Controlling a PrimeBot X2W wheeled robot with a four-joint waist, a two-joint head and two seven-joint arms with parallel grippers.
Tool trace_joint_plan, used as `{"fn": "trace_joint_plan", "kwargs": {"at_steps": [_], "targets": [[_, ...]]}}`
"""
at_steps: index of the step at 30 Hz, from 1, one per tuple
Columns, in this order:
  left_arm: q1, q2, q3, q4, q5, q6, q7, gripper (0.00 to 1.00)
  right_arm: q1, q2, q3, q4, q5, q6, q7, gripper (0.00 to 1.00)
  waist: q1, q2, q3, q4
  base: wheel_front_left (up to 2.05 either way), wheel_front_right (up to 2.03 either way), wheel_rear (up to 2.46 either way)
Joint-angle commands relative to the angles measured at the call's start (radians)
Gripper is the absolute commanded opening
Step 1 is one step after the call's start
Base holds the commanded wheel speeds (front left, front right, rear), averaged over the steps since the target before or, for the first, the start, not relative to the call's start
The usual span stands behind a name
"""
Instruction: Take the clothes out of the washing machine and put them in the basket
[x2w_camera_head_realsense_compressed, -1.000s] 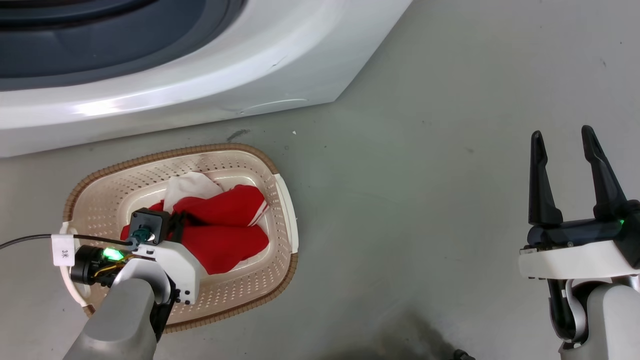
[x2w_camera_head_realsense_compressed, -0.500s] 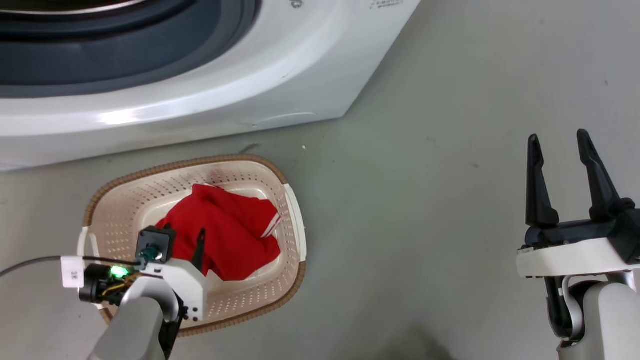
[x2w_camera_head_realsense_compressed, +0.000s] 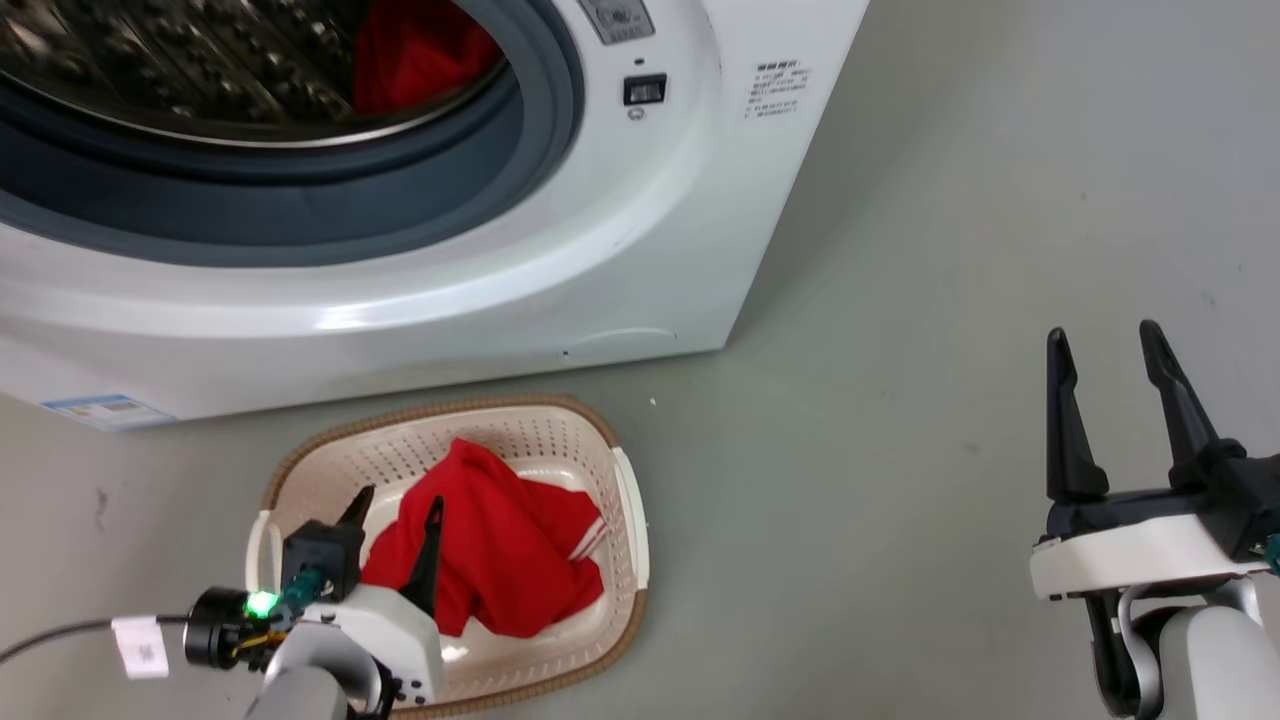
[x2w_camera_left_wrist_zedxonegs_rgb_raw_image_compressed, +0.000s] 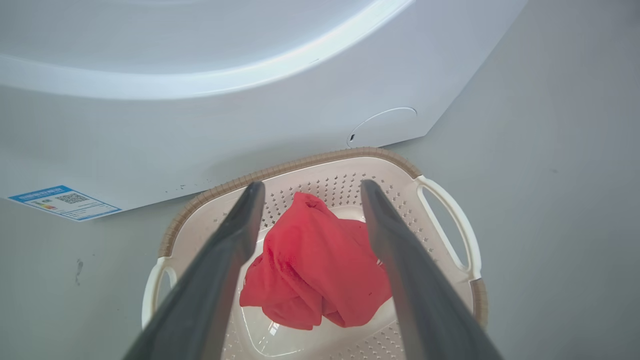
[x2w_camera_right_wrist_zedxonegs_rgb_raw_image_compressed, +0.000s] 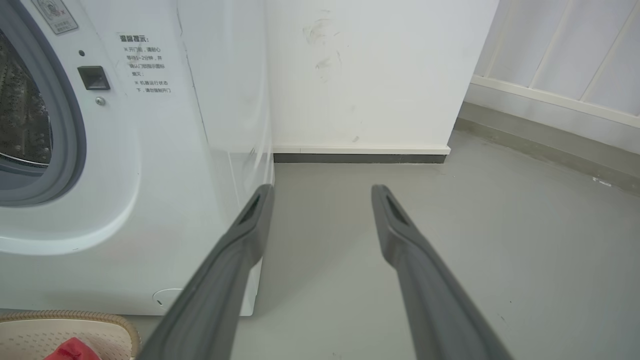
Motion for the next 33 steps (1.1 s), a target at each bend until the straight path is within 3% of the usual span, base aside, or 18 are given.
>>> {"fn": "trace_joint_plan", "kwargs": {"at_steps": [1,11,17,25,29,33], "targets": [[0.043,-0.01,0.02,-0.037,0.012,0.0,-0.002,1.0,0.017,0.001,-0.001,0.007,0.002,-0.001,-0.002,1.0,0.0,0.0,-0.055,0.016,0.0,0.0,0.0],[0.159,-0.038,0.141,-0.261,0.056,-0.02,-0.002,1.0,0.061,0.001,-0.01,0.021,0.01,-0.001,-0.002,1.0,0.0,0.0,-0.128,0.034,0.0,0.0,0.0],[0.136,-0.005,0.149,-0.346,0.089,-0.06,-0.002,1.0,0.064,0.001,-0.005,0.014,-0.002,-0.001,-0.002,1.0,0.0,0.0,-0.121,0.04,0.0,0.0,0.0],[-0.027,0.074,0.165,-0.395,0.055,-0.08,0.016,1.0,0.019,0.001,0.0,-0.013,-0.007,-0.001,-0.002,1.0,0.0,0.0,0.002,0.013,0.0,0.0,0.0],[-0.164,0.13,0.157,-0.407,0.012,-0.086,0.092,1.0,-0.006,0.001,0.009,-0.02,0.011,-0.001,-0.002,1.0,0.0,0.0,0.09,-0.004,0.0,0.0,0.0],[-0.324,0.222,0.135,-0.426,-0.02,-0.087,0.19,1.0,-0.033,0.001,0.044,-0.032,0.034,-0.001,-0.002,1.0,0.0,0.0,0.182,-0.043,0.0,0.0,0.0]]}}
